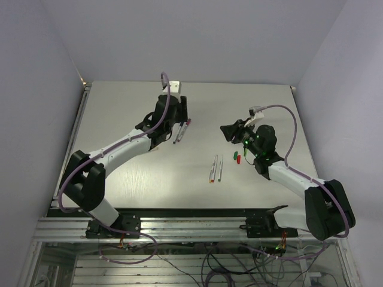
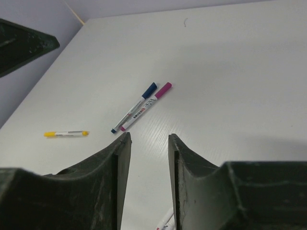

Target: Insert the pens into the pen caps

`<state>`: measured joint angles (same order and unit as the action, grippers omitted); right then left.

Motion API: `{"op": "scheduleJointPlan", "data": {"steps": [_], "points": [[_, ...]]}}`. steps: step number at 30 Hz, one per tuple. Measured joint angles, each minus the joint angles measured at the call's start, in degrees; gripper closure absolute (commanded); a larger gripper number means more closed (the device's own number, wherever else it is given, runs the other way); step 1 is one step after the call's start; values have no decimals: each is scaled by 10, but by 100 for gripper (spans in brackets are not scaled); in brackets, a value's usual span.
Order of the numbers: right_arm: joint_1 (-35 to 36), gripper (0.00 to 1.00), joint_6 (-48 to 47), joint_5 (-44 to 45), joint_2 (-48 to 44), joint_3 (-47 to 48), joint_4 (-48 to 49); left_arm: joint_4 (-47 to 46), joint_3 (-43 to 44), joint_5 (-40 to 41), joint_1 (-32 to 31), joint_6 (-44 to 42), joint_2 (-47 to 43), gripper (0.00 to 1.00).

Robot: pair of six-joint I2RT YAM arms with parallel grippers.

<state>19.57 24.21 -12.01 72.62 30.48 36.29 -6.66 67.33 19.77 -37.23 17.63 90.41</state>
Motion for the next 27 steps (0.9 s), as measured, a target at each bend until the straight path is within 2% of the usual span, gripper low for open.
{"op": "scheduleJointPlan", "data": {"steps": [4,10,12,14,15,20,27], "points": [[0,54,-25,-9,4,27,-35,72,-39,45,10,59,-20,34],[0,47,-37,-28,6,33,-49,156,-120,61,11,174,-69,34],[0,45,-36,-37,7,33,-49,166,-147,60,11,208,-83,33],[0,43,-34,-44,7,32,-49,171,-175,60,13,239,-98,18],[0,41,-33,-48,7,32,-48,173,-189,60,15,253,-106,15],[0,38,-27,-69,7,28,-47,172,-243,56,39,310,-141,14],[0,36,-13,-95,17,19,-31,171,-265,46,80,361,-140,12]]}}
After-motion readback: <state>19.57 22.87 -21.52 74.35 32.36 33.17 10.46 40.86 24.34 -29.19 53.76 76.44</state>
